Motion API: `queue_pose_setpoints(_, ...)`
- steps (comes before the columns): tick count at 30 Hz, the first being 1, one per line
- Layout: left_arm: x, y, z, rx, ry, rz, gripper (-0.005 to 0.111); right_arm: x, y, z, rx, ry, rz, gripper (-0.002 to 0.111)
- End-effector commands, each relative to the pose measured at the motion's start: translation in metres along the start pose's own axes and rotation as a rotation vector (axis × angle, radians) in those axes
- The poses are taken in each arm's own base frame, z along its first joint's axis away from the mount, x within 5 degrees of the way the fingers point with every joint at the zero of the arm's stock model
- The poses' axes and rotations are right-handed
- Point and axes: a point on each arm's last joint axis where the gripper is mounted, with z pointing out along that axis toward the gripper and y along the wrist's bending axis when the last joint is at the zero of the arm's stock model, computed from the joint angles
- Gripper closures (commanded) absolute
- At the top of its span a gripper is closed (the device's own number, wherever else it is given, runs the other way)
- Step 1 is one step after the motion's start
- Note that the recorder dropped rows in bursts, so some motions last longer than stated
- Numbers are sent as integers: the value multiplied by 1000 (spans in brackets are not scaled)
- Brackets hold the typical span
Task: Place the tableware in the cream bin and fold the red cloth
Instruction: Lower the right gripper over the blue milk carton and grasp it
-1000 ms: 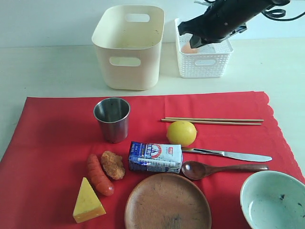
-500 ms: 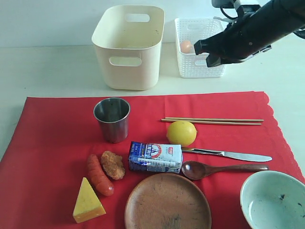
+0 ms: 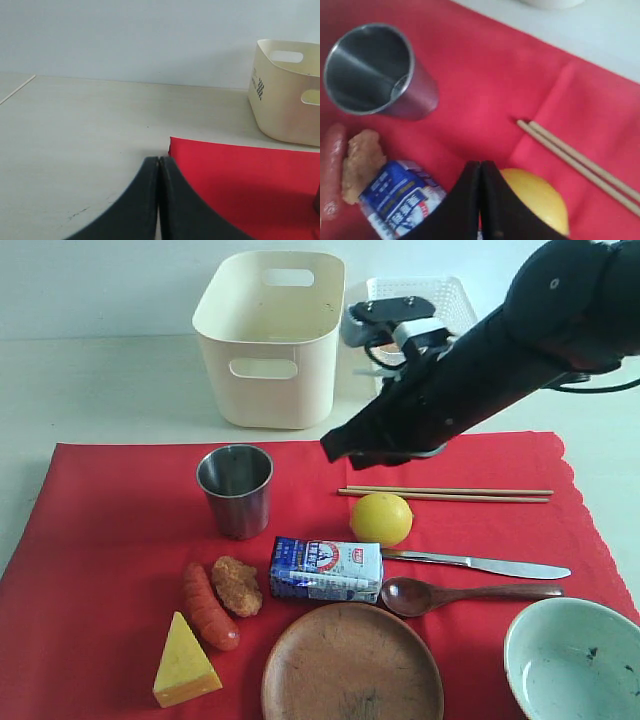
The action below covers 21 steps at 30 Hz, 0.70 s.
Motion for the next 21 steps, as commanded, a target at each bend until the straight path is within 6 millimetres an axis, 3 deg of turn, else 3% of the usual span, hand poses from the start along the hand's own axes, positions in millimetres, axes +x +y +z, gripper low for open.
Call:
queue_pose_setpoints(1,0,0,0,7,-6,6,104,14,19,6,-29,44,-50,108)
queue_pose_setpoints(8,0,0,0,7,-6,6,104,41,38,18,-50,117,-104,108)
queue_pose_setpoints(14,0,0,0,7,-6,6,104,45,59,23,-65,97,-202,108)
queue_pose_setpoints(18,0,0,0,7,-6,6,104,45,68,25,-62,70,-239,89)
queue_pose_setpoints(21,0,0,0,7,-6,6,104,44,67,25,-58,61,-239,63)
